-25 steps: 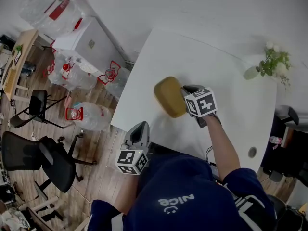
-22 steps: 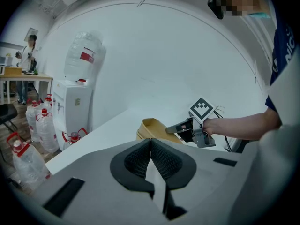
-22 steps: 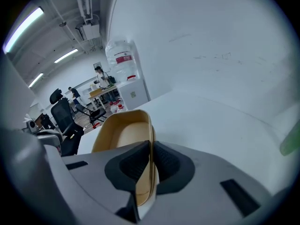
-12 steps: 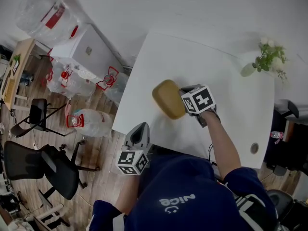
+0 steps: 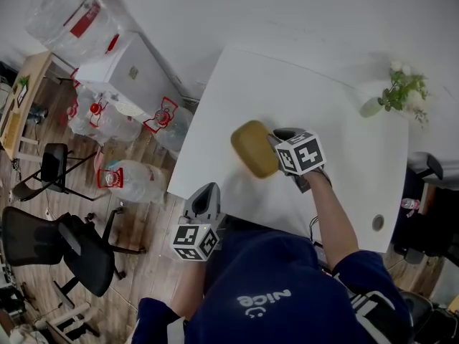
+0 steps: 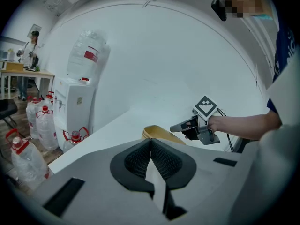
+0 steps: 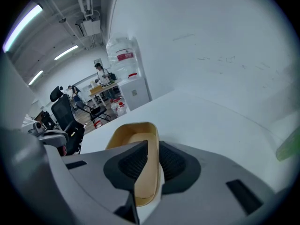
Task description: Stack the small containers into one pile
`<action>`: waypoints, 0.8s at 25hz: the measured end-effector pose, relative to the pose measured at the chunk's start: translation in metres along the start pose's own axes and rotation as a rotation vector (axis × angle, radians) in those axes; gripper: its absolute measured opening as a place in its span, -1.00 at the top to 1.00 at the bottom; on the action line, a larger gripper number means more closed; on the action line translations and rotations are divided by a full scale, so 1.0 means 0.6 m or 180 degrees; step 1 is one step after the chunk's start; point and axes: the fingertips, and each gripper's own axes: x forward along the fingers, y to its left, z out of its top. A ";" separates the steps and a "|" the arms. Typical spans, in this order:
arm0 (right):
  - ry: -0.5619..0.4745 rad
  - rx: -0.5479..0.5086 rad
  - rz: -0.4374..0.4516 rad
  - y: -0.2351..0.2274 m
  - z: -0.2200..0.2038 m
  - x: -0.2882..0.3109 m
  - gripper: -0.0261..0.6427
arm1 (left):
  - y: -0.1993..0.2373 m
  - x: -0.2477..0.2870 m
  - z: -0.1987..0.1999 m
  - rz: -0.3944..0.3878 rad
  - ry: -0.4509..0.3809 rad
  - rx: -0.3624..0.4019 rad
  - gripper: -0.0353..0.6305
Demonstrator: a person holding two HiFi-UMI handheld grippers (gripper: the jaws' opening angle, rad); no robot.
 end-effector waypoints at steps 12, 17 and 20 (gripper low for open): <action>-0.1534 0.0303 -0.0821 -0.058 0.028 -0.177 0.75 | -0.061 0.028 0.071 -0.0382 -0.0290 0.0340 0.84; -0.1770 0.0273 -0.1351 -0.064 -0.015 -0.249 0.75 | -0.102 0.048 0.101 -0.0616 -0.0370 0.0446 0.84; -0.1824 0.0478 -0.1578 -0.067 -0.060 -0.275 0.75 | -0.121 0.066 0.096 -0.0710 -0.0332 0.0510 0.84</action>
